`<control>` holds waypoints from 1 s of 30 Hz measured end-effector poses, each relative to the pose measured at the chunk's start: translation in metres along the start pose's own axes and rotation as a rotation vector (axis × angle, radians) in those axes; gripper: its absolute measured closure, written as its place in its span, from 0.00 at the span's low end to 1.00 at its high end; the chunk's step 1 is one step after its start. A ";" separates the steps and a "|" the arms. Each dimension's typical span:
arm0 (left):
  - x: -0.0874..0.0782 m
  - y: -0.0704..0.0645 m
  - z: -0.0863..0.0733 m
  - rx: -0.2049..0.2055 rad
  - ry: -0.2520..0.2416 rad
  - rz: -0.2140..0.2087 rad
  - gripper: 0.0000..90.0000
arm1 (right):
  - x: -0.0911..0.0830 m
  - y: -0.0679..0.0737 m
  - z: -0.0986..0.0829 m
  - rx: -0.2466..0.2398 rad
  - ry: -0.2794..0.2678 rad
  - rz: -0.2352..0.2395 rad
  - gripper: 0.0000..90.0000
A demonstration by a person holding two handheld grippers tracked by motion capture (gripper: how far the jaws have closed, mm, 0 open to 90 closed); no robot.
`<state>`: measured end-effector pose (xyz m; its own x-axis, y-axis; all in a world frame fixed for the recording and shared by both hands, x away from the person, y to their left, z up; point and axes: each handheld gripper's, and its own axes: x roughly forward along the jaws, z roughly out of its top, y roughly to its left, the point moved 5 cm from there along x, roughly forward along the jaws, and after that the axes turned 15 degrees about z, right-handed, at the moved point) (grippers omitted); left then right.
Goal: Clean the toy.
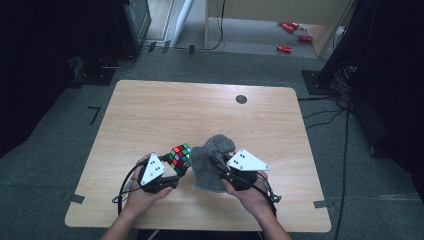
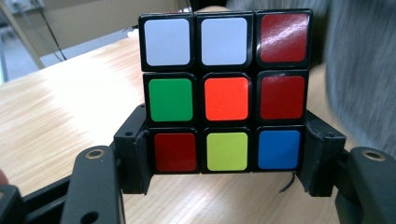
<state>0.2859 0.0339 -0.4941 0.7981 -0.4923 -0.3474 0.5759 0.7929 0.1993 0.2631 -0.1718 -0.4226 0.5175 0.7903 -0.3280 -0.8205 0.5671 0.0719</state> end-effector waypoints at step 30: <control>-0.008 -0.030 0.012 0.087 -0.068 -0.071 0.39 | 0.005 -0.007 -0.015 0.079 0.002 -0.057 0.84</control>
<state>0.2644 0.0092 -0.4866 0.7633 -0.5718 -0.3007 0.6422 0.7226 0.2559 0.2671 -0.1754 -0.4391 0.5620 0.7560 -0.3355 -0.7682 0.6275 0.1272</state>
